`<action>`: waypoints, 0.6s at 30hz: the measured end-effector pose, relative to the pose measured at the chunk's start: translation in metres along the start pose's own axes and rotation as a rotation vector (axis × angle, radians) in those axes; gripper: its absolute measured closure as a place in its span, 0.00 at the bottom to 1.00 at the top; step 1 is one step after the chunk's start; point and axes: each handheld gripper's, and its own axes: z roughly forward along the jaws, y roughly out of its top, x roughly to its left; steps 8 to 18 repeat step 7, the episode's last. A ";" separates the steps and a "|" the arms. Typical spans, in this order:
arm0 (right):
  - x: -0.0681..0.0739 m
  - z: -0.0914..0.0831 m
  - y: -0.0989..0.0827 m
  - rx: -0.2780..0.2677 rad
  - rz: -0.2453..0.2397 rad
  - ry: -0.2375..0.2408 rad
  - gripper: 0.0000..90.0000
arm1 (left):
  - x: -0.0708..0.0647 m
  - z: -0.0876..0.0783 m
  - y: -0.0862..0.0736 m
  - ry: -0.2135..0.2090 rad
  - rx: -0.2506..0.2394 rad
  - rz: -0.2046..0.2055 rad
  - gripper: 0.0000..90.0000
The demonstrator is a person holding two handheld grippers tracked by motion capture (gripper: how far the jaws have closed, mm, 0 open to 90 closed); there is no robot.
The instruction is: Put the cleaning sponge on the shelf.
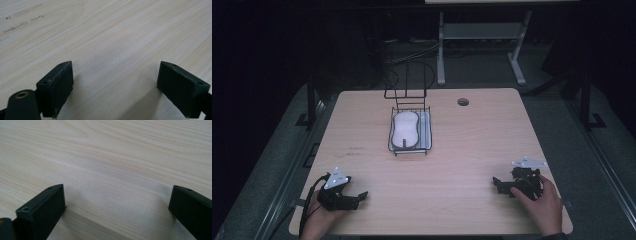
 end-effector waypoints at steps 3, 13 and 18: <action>0.000 0.000 0.000 -0.001 -0.001 0.000 0.00 | 0.000 0.000 0.000 0.001 0.000 -0.003 0.14; 0.000 0.000 0.000 0.001 -0.002 0.000 0.00 | 0.000 0.000 0.000 0.003 0.001 -0.006 0.14; 0.000 0.000 0.000 0.001 -0.002 0.000 0.00 | 0.000 0.000 0.000 0.003 0.001 -0.006 0.14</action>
